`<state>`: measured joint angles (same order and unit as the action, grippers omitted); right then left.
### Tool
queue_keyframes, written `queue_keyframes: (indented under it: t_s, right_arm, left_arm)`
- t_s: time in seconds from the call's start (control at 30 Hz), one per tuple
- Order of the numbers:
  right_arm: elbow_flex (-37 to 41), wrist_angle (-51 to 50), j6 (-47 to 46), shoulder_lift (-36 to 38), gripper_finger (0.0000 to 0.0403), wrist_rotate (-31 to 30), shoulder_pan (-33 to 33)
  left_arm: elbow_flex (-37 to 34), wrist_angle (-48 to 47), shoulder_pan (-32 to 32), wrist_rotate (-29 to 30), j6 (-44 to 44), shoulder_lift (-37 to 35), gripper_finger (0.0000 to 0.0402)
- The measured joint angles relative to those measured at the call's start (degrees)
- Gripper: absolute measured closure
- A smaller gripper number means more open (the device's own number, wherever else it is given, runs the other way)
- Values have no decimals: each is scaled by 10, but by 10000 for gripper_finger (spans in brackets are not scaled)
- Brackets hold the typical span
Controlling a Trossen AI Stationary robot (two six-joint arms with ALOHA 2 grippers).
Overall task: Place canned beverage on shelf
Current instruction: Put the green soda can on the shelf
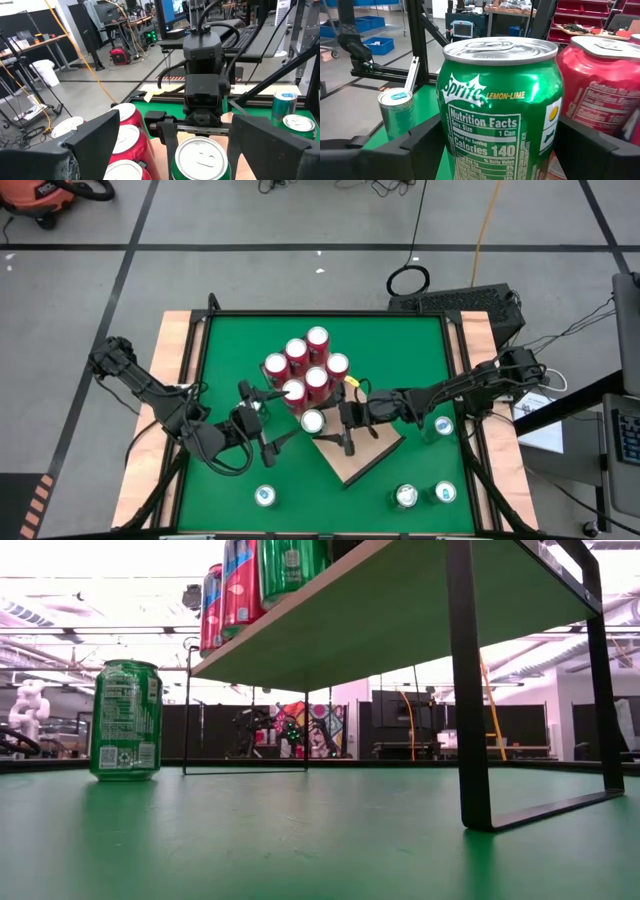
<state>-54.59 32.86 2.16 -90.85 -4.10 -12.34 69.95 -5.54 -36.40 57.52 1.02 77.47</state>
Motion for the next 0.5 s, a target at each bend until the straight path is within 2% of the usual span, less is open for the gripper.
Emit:
queue_keyframes:
  t_s: [0.5]
  right_arm:
    - [0, -9, -15, 0, 95, -3, 0]
  left_arm:
    - [0, -1, 0, -1, 2, 0, 18]
